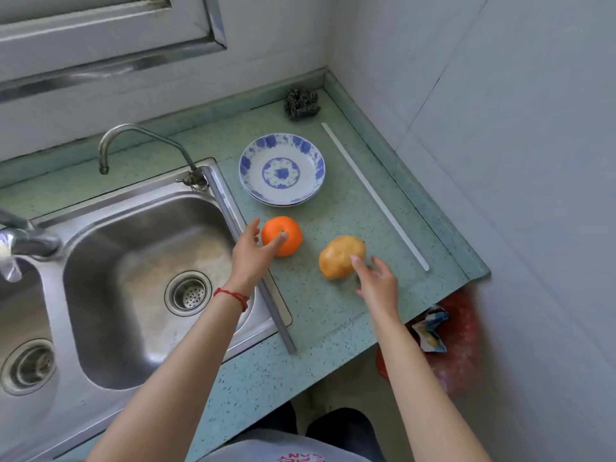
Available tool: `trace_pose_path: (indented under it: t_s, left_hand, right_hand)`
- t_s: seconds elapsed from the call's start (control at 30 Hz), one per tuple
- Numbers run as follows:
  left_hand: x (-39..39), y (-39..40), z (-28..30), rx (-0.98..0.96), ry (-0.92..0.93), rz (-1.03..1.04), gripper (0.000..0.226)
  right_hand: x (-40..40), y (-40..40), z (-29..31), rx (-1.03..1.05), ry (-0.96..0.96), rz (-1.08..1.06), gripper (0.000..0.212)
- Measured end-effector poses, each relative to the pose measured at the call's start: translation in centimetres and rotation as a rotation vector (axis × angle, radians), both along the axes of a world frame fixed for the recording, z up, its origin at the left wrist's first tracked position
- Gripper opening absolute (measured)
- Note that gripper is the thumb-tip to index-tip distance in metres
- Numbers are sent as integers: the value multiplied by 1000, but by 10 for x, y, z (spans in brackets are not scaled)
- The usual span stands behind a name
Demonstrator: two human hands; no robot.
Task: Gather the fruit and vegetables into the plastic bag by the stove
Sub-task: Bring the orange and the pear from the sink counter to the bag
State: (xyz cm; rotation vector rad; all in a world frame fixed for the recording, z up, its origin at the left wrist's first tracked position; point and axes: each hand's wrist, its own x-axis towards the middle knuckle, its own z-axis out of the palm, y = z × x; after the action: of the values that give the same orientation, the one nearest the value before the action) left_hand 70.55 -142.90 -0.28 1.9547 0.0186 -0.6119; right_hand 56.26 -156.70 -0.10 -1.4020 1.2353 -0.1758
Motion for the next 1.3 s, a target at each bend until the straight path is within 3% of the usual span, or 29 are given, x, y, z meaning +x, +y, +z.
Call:
trace_pose_path:
  t_s: [0.67, 1.03, 1.3]
  left_hand:
    - [15, -11, -10, -27, 84, -2, 61]
    - [-8, -5, -5, -352, 362, 156, 51]
    - [-43, 19, 5, -436, 446, 267, 49]
  right_hand:
    - [28, -5, -12, -18, 2, -13, 59]
    - [-7, -5, -3, 92, -104, -86, 62]
    - [-31, 2, 4, 132, -138, -46, 63]
